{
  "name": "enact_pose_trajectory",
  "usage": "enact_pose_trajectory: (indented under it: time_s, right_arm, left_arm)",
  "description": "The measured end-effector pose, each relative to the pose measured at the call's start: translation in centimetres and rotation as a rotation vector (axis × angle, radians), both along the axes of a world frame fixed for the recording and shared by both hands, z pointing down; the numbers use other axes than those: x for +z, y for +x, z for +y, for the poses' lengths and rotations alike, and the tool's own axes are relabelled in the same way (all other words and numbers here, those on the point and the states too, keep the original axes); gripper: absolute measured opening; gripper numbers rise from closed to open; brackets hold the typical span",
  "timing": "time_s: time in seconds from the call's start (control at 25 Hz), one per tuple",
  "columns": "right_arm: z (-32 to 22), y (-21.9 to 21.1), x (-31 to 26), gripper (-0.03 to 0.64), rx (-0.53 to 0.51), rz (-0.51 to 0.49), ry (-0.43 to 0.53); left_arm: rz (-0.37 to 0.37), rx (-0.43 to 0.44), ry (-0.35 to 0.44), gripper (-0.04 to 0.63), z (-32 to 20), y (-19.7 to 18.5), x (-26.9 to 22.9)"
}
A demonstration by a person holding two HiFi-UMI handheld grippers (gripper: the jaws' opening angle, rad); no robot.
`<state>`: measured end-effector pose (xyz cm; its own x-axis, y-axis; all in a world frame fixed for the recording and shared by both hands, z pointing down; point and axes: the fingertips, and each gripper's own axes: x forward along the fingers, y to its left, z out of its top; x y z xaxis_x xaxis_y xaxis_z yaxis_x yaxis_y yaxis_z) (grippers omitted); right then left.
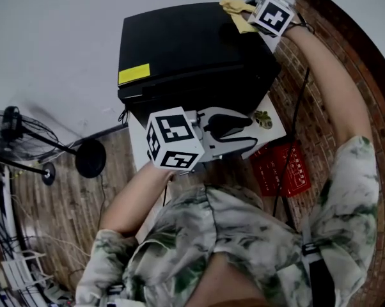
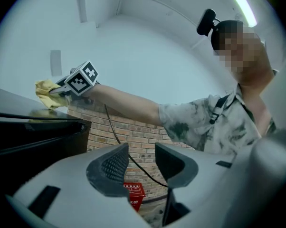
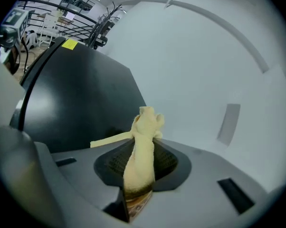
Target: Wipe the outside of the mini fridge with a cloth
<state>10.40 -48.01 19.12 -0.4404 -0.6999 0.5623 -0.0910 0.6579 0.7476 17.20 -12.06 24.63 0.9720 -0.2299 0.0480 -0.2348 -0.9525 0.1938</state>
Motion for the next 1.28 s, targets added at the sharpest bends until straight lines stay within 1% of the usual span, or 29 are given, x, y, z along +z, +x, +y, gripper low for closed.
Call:
enact_pose_trajectory:
  time_s: [0.16, 0.36, 0.48, 0.64, 0.72, 0.92, 1.08, 1.16, 1.28]
  right_arm:
    - [1.8, 1.3, -2.2, 0.098, 0.001, -0.091, 0.003]
    - [4.2, 3.9, -4.8, 0.098, 0.024, -0.261, -0.025]
    - [4.6, 6.0, -4.7, 0.098, 0.042, -0.320, -0.029]
    - [2.6, 9.0, -3.1, 0.098, 0.046, -0.358, -0.039]
    - [1.1, 9.8, -1.8, 0.098, 0.024, -0.379, -0.057]
    - [-2.2, 10.4, -0.1, 0.098, -0.070, -0.468, -0.106]
    - [-4.5, 11.1, 2.9, 0.098, -0.154, -0.482, -0.148]
    - [-5.7, 11.4, 4.4, 0.098, -0.181, -0.496, -0.184]
    - [-7.9, 10.8, 7.3, 0.098, -0.216, -0.501, -0.229]
  left_arm:
    - [0.003, 0.020, 0.010, 0.166, 1.5, -0.2, 0.0]
    - [0.012, 0.054, 0.027, 0.166, 3.1, 0.3, 0.6]
    - [0.021, 0.069, 0.013, 0.166, 3.1, 1.8, 1.4]
    - [0.000, 0.075, 0.019, 0.166, 1.9, 5.3, 2.4]
    - [-0.006, 0.047, 0.026, 0.166, 0.1, 7.0, 2.7]
    - [0.027, -0.057, 0.026, 0.166, -6.6, 11.6, 2.3]
    - [-0.006, -0.114, 0.010, 0.166, -10.9, 16.9, 3.4]
    - [-0.019, -0.137, 0.001, 0.166, -12.7, 19.3, 4.1]
    - [-0.036, -0.177, -0.015, 0.166, -15.4, 21.9, 5.6]
